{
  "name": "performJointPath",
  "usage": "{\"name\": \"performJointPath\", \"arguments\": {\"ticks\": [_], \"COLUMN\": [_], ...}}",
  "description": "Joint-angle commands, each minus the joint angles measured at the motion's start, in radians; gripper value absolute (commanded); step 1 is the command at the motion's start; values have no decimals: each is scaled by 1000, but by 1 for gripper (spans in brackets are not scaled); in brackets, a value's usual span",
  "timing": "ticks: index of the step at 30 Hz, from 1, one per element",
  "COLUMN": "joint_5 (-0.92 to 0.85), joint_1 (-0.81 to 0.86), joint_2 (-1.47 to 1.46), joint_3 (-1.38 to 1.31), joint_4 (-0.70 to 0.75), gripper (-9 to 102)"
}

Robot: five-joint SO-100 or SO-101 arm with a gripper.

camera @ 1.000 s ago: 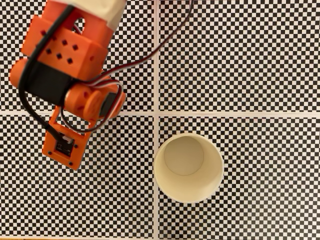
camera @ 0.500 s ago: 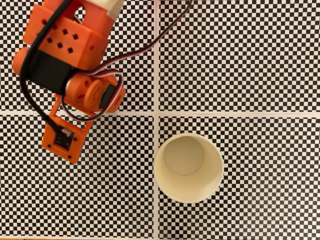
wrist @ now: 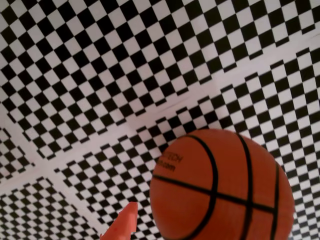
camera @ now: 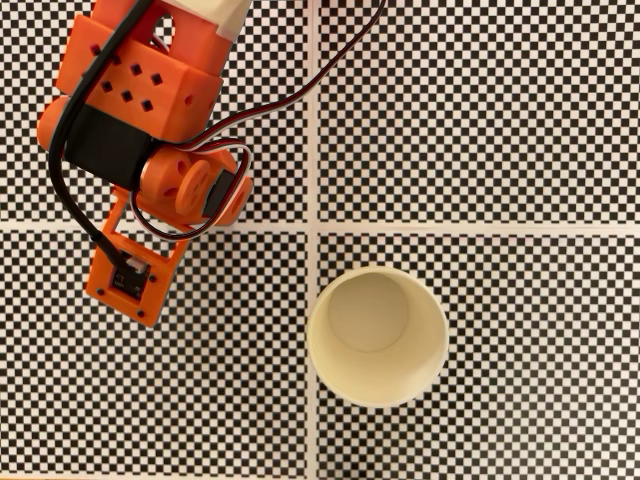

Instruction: Grasp basketball and place into cup.

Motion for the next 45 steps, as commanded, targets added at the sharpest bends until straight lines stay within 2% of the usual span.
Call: {"name": "performJointPath", "arguments": {"ticks": [1, 15, 45], "joint_5": [12, 20, 5], "joint_1": [-8, -11, -14], "joint_2": [46, 23, 28], "joint_3": [8, 61, 81], "joint_4": [-25, -106, -132], "gripper": [60, 60, 46]}}
